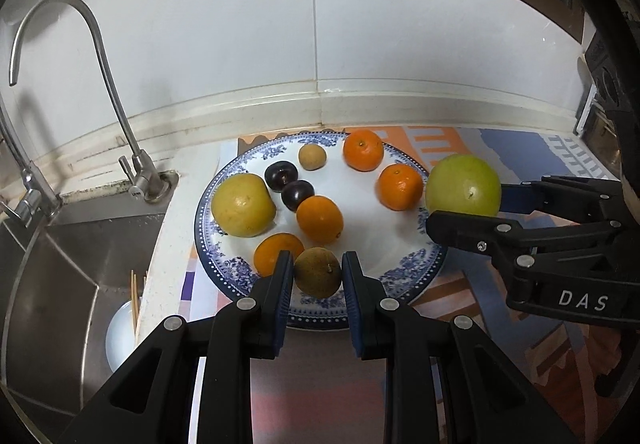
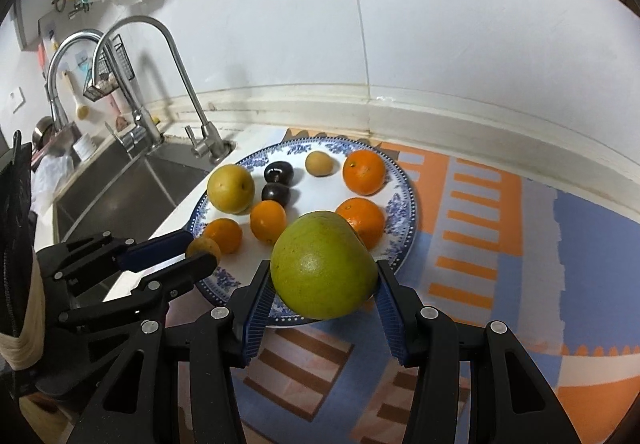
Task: Organize fruits
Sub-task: 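Carry the brown fruit and green pomelo onto the plate with both tools, then open both tools to release the brown fruit and pomelo on the plate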
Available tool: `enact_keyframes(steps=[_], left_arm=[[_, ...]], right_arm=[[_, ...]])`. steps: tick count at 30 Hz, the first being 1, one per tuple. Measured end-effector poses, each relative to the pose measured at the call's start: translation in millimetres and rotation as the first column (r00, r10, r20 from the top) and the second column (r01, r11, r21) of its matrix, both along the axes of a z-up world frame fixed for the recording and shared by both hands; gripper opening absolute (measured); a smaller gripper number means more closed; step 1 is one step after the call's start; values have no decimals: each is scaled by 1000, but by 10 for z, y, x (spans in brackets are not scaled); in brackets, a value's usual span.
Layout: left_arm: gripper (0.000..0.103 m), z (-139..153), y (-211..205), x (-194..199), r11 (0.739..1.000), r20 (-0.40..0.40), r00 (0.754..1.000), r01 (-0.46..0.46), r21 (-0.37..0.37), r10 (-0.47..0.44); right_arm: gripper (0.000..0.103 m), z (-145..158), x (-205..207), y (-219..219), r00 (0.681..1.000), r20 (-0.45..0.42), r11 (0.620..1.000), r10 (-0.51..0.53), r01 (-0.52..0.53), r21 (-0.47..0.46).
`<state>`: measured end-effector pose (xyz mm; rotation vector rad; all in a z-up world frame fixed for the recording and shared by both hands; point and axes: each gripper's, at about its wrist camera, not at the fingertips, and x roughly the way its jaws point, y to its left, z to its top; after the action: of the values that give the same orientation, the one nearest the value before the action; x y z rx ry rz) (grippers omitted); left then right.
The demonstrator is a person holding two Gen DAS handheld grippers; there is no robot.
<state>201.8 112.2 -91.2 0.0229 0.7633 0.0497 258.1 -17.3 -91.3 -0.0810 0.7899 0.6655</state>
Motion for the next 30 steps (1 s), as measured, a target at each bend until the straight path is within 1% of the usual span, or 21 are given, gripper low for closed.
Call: enact_keyframes(steps=[8,13,15,16,20,22,23,25,30], left_arm=[[25,-52,32,82,1000,5,1000,15,2,-15],[26,-39,66,92,1000,3,1000,5,3,-5],[34,-20,84,82,1000,10,1000,-2,10,2],[36,-12,91,75,1000,13,1000,-8,19,8],[39,50,151,10,998,29,999,-41,43,40],[43,91,177,-29,998,39,998,-55,43,53],[45,109,183,-44,997,43,997,-60,44,58],[46,149,180,-80,997,52,997,-65,47,63],[56,280,85,-185,997,81,995,-56,56,51]], right_arm=[[50,-75,90,100,1000,-3,1000,21,-21,-12],[50,-104,127,154,999,-1,999,32,-32,-20],[51,-113,133,172,999,-2,999,38,-38,-19],[51,-117,133,183,999,1,999,42,-42,-22],[52,-114,114,209,998,17,998,58,-58,-20],[63,-72,68,212,997,46,998,58,-57,-17],[64,-55,44,208,997,61,999,50,-49,-24],[64,-15,-4,188,996,76,999,49,-47,-26],[64,138,-160,76,993,115,1000,24,-22,-16]])
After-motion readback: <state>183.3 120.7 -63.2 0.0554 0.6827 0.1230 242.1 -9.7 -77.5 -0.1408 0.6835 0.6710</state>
